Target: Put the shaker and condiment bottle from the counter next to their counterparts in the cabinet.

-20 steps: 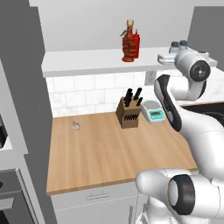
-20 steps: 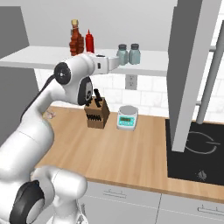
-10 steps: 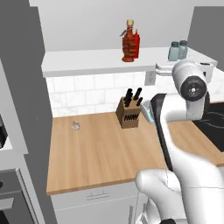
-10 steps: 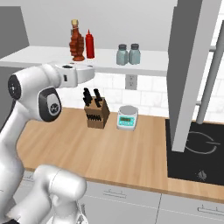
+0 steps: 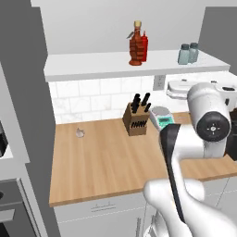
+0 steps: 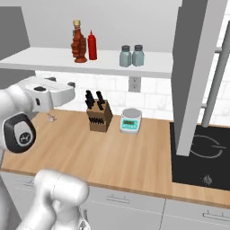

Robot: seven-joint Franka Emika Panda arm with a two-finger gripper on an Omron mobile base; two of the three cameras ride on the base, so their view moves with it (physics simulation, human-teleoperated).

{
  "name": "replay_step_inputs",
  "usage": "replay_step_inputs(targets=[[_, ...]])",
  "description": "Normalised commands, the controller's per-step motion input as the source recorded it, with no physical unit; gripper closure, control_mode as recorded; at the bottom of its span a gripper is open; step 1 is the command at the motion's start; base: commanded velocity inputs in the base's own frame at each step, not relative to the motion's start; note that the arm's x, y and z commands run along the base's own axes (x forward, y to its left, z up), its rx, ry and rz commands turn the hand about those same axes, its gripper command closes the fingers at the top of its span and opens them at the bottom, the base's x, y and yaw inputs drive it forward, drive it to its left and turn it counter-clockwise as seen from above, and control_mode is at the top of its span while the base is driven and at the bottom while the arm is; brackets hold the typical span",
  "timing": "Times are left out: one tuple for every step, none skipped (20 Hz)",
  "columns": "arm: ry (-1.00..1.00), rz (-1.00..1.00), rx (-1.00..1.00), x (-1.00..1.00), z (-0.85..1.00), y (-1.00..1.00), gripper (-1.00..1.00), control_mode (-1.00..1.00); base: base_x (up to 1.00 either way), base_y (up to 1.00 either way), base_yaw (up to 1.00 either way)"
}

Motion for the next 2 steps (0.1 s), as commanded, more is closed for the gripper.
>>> replay_step_inputs(targets=[[0.0, 0.0, 0.0, -0.8, 0.0, 0.14, -1.0, -1.0, 0.0, 0.0, 0.0], [0.0, 0.0, 0.0, -0.7, 0.0, 0.19, -1.0, -1.0, 0.0, 0.0, 0.0]])
